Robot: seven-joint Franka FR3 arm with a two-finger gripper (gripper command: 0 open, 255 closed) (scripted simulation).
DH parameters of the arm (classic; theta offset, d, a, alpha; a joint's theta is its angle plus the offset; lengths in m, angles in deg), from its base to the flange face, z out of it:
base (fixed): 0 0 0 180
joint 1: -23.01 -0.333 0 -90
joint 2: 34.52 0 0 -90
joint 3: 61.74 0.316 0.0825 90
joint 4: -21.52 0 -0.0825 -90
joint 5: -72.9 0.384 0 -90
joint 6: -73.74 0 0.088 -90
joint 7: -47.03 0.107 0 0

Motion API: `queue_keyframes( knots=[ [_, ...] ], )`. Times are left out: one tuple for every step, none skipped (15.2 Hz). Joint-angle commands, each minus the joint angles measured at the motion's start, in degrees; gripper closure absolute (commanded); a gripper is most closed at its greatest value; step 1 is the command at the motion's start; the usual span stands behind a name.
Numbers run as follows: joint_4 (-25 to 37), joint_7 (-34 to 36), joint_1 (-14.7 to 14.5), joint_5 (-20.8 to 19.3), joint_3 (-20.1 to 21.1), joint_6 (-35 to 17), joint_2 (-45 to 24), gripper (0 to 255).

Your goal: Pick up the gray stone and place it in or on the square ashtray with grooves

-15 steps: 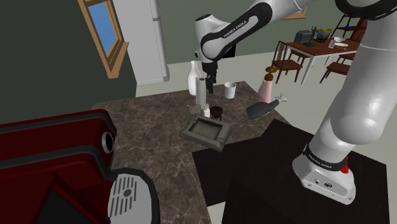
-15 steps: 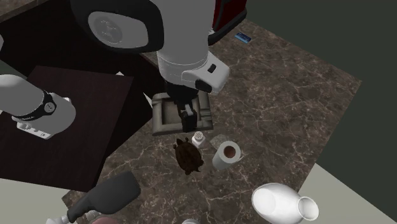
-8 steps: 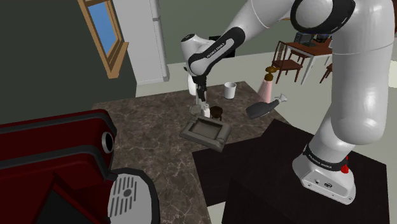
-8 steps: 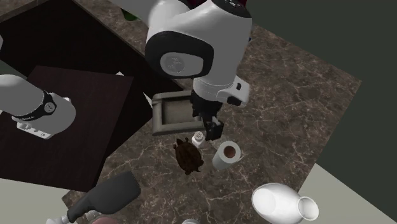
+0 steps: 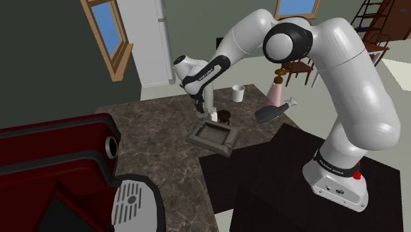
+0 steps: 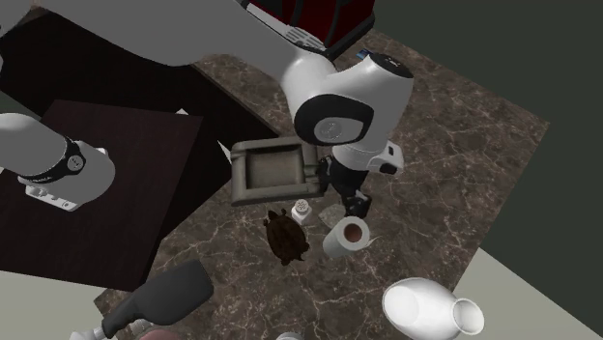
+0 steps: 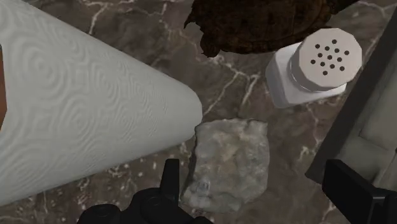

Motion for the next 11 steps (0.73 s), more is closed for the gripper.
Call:
queue_keyframes(
  knots=[
    [5.4,-0.9,-0.6,-1.0,-0.3,0.9,-5.1,0],
    [5.5,-0.9,-0.6,-1.0,-0.3,0.9,-5.2,0],
    [5.3,-0.9,-0.5,-1.1,-0.4,0.3,-5.6,0],
    [5.2,-0.8,-0.4,-1.2,-0.4,-0.2,-5.9,0],
    [5.0,-0.8,-0.3,-1.2,-0.5,-0.7,-6.3,0],
    [4.9,-0.7,-0.2,-1.3,-0.6,-1.2,-6.7,0],
    [4.8,-0.7,-0.1,-1.4,-0.6,-1.8,-7.1,0],
    [4.7,-0.6,0.0,-1.5,-0.7,-2.3,-7.5,0],
    [4.6,-0.6,0.2,-1.6,-0.8,-3.1,-8.1,0],
    [4.6,-0.6,0.2,-1.6,-0.8,-3.1,-8.1,0],
    [4.6,-0.6,0.2,-1.6,-0.8,-3.1,-8.1,0]
  ],
)
